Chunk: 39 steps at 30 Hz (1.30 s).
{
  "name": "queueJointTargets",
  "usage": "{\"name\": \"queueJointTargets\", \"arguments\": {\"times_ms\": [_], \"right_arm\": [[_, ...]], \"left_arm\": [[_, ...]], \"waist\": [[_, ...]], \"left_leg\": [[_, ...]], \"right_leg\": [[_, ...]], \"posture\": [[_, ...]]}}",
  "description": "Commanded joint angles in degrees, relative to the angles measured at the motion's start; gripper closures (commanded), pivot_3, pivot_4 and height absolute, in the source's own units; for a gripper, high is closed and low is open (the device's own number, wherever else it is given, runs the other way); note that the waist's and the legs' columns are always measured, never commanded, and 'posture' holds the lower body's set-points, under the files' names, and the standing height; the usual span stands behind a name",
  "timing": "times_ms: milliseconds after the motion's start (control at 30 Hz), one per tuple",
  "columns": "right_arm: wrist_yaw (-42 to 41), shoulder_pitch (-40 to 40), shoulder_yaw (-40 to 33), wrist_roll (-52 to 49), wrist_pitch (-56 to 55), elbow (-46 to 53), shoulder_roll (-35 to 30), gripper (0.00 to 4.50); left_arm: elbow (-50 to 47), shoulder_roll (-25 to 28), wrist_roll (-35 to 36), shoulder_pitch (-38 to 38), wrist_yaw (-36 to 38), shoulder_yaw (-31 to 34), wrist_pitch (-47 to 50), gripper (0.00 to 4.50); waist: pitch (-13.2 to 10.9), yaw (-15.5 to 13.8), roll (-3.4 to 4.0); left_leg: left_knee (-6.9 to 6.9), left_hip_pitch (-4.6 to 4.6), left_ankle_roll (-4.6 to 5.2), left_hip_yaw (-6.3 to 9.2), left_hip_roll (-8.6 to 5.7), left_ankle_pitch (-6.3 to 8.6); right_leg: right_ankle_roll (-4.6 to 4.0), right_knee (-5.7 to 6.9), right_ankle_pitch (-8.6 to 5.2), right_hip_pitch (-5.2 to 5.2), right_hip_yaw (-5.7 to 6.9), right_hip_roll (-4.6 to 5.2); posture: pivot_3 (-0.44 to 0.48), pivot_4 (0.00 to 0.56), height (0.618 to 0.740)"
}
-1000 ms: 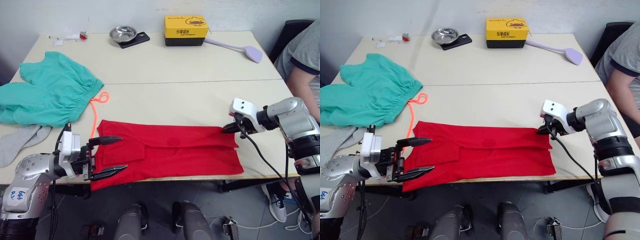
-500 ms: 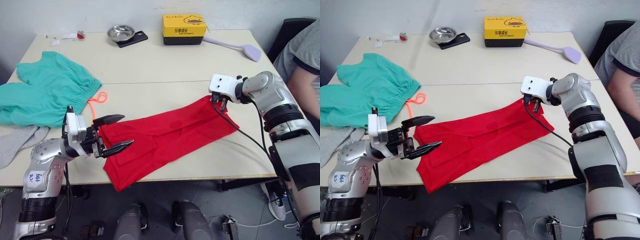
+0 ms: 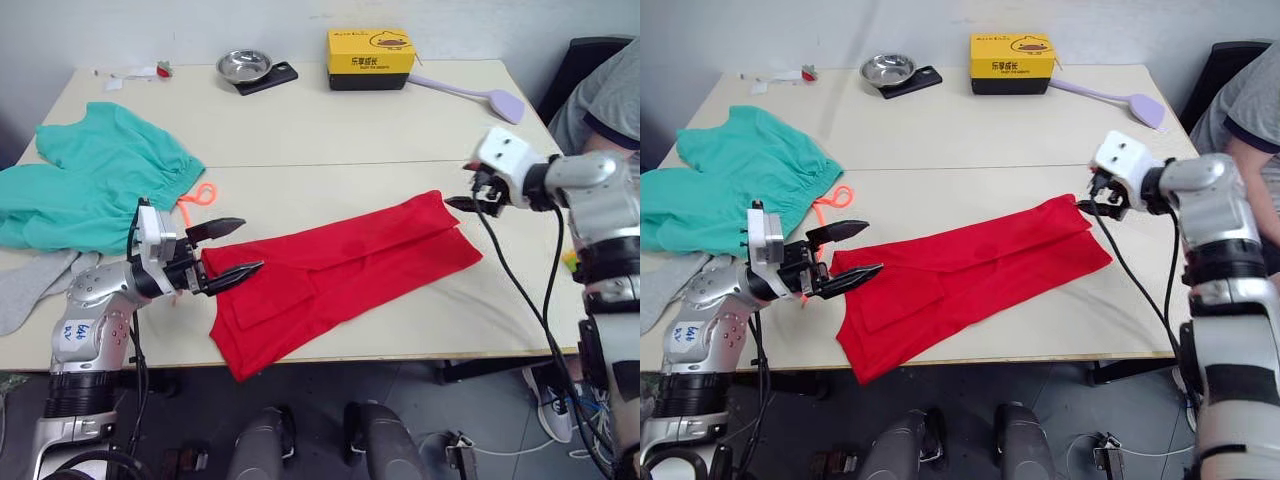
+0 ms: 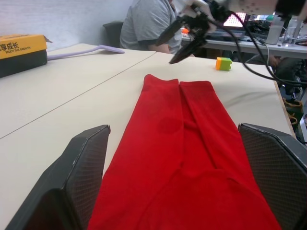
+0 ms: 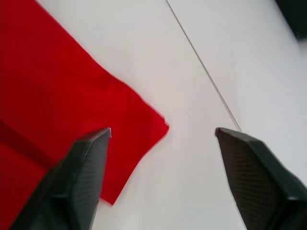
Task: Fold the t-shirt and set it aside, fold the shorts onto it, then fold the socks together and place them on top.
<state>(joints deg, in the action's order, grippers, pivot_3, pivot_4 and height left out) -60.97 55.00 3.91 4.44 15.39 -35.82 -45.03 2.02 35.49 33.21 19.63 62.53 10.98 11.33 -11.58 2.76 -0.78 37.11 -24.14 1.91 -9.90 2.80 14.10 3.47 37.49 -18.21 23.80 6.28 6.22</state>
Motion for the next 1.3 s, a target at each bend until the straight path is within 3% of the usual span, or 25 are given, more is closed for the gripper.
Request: {"name": "queueJointTargets", "arguments": {"times_ms": [33, 167, 300, 567, 867, 967, 1167, 1300], "right_arm": [[-3.52, -7.35, -7.3, -9.31, 26.89, 18.79, -5.16, 0.02], [-0.86, -16.35, -14.52, -17.76, 56.49, 33.94, -7.24, 0.02], [5.3, -23.67, -20.77, -21.05, 72.92, 43.2, -3.02, 0.02], [20.5, -25.3, -27.76, -22.53, 77.11, 45.65, 11.95, 0.02], [29.81, -22.53, -27.78, -23.23, 76.71, 44.48, 19.58, 0.02], [31.75, -21.4, -27.7, -23.33, 74.88, 42.89, 21.63, 0.56], [32.56, -19.89, -24.87, -24.1, 69.2, 38.8, 21.33, 2.69], [30.79, -17.64, -20.97, -24.11, 64.15, 34.38, 18.66, 4.19]], "left_arm": [[4.01, 2.88, -4.31, 2.58, 2.87, -0.64, -4.82, 0.0], [14.53, 6.25, -10.32, 8.32, 6.46, -3.83, -8.38, 0.0], [26.16, 5.56, -16.03, 16.46, 7.37, -7.98, -11.27, 0.0], [46.1, -0.2, -25.15, 31.21, 3.19, -14.25, -6.99, 0.0], [54.11, -1.07, -31.0, 34.33, 4.85, -17.52, -5.53, 0.0], [54.77, -0.85, -31.26, 33.05, 7.33, -17.82, -3.95, 0.59], [49.83, 0.11, -29.52, 28.53, 10.03, -16.69, -0.57, 2.47], [39.87, 1.15, -26.51, 22.51, 9.81, -14.16, 4.1, 3.78]], "waist": [[0.0, -0.3, 0.01], [0.0, -0.36, 0.03], [0.03, -0.95, -0.02], [0.18, -0.7, -0.36], [0.45, 0.47, -0.8], [0.51, 0.54, -0.89], [0.55, 0.78, -0.84], [0.56, 1.09, -0.83]], "left_leg": [[-0.02, -0.01, 0.0, 0.01, 0.0, 0.0], [-0.06, 0.01, -0.01, 0.06, 0.02, 0.03], [-0.05, 0.0, 0.17, 0.13, 0.0, 0.23], [0.02, -0.11, 0.21, 0.0, -0.05, 0.11], [-0.02, -0.02, 0.12, 0.02, 0.01, 0.07], [-0.03, 0.0, 0.11, 0.02, 0.01, 0.07], [-0.08, 0.05, 0.08, -0.02, 0.02, 0.09], [-0.09, 0.05, 0.08, -0.04, 0.02, 0.08]], "right_leg": [[0.0, 0.01, 0.0, 0.01, 0.01, 0.01], [-0.02, -0.03, -0.01, 0.03, 0.05, 0.02], [-0.05, -0.02, 0.01, 0.0, 0.1, 0.08], [0.03, -0.04, 0.05, 0.07, 0.06, 0.04], [0.03, 0.01, 0.05, 0.05, 0.07, -0.01], [0.02, 0.02, 0.05, 0.05, 0.04, -0.01], [0.0, 0.02, 0.04, 0.05, 0.0, -0.01], [0.0, 0.03, 0.03, 0.06, -0.04, -0.01]], "posture": [[0.0, 0.15, 0.74], [0.0, 0.15, 0.74], [0.0, 0.15, 0.74], [0.0, 0.15, 0.74], [0.0, 0.15, 0.74], [0.0, 0.15, 0.74], [0.0, 0.15, 0.74], [0.0, 0.15, 0.74]]}}
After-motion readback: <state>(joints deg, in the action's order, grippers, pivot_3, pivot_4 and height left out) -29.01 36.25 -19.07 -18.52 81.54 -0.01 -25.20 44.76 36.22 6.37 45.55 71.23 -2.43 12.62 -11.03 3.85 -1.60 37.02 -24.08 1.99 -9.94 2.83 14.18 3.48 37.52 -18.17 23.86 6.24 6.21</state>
